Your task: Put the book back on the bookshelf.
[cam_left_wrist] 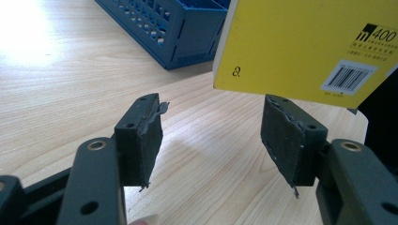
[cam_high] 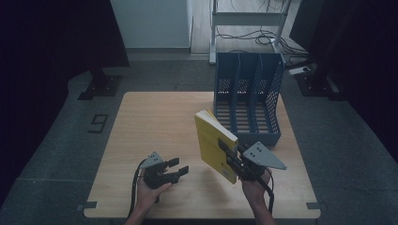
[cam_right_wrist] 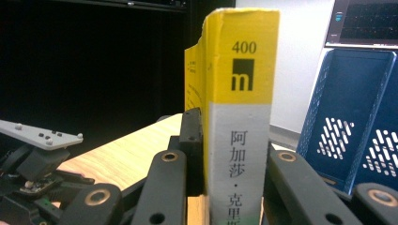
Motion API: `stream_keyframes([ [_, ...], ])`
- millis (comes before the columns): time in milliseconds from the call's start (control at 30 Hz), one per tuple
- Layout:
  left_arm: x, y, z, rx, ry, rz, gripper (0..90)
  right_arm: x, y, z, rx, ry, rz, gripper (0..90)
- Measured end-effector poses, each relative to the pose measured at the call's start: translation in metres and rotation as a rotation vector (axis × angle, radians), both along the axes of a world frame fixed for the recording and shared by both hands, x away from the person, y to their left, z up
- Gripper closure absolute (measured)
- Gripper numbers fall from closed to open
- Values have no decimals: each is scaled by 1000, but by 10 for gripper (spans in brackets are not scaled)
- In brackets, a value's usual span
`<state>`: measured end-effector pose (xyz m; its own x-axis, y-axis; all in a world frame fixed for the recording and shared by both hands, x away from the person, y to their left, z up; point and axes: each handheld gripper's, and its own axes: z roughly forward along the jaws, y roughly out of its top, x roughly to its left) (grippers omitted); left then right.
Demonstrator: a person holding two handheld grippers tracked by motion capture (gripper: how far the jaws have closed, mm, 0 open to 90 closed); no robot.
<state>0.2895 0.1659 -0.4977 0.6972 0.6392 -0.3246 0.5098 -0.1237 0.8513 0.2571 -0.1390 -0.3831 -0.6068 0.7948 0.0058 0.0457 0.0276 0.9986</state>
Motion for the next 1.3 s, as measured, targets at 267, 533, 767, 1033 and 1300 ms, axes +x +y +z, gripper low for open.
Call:
stream_keyframes([
  [267, 0, 0, -1, -3, 2, -9, 385, 3, -1, 5, 12, -1, -5, 751],
  [533, 0, -2, -2, 0, 0, -22, 383, 2, -2, 13, 13, -24, -11, 750],
  [767, 0, -1, -3, 2, 2, -17, 383, 3, -2, 17, 11, -34, -16, 750],
  [1033, 1, -1, -4, 7, 6, -19, 383, 4, -3, 19, 13, -38, -20, 750],
  [1300, 1, -2, -5, 14, 9, -22, 382, 5, -2, 21, 14, -40, -19, 750],
])
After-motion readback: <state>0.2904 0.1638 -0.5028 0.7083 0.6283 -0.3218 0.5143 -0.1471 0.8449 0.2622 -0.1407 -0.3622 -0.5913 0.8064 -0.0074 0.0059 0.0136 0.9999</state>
